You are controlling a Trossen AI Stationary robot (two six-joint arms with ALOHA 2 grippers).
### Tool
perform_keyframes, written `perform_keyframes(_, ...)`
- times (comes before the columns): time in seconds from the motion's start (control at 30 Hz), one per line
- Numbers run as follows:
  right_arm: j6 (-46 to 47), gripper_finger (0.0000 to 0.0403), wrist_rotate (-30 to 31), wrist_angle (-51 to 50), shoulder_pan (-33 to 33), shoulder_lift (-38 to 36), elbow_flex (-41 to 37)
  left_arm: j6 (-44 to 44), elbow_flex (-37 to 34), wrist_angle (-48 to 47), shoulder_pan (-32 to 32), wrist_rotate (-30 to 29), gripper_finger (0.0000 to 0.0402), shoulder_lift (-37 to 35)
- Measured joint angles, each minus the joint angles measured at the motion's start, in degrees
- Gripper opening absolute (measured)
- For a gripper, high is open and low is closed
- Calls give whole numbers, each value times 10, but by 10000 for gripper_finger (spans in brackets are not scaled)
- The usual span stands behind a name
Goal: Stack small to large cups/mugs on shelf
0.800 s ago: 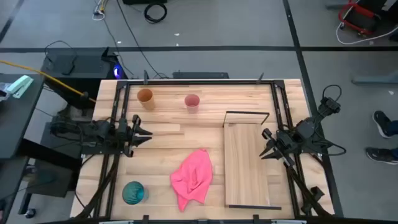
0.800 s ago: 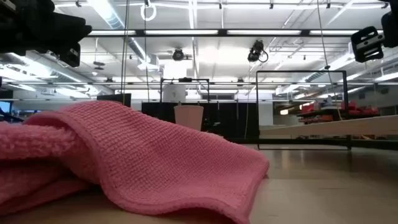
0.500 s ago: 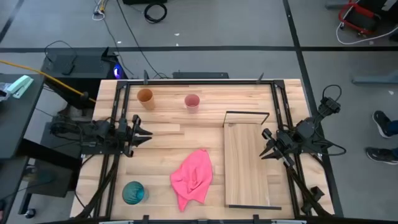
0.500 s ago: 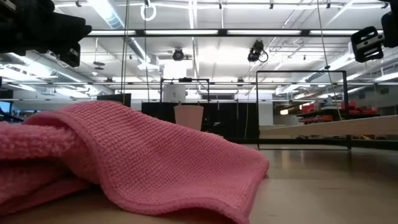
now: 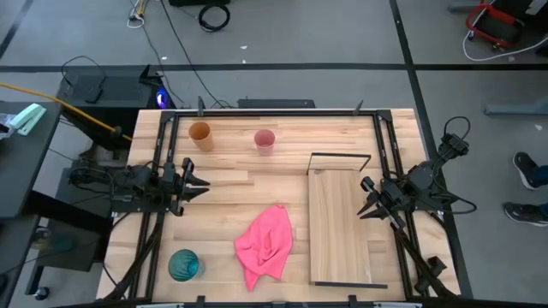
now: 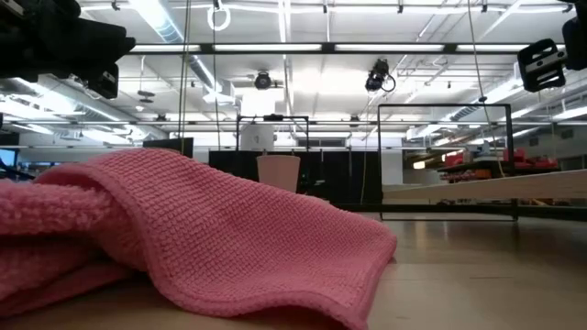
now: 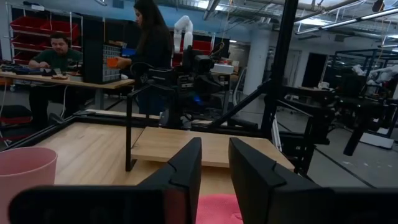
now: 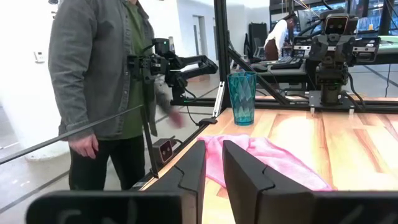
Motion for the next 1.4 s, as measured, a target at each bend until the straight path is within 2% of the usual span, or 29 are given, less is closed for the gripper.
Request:
perform_keyframes(1.2, -4, 62, 4, -2, 0, 0, 6, 11, 0, 13, 0, 0, 85, 0)
perform_keyframes(1.4, -14, 62, 16, 0, 0, 0, 6, -22, 0, 75, 0, 0, 85, 0)
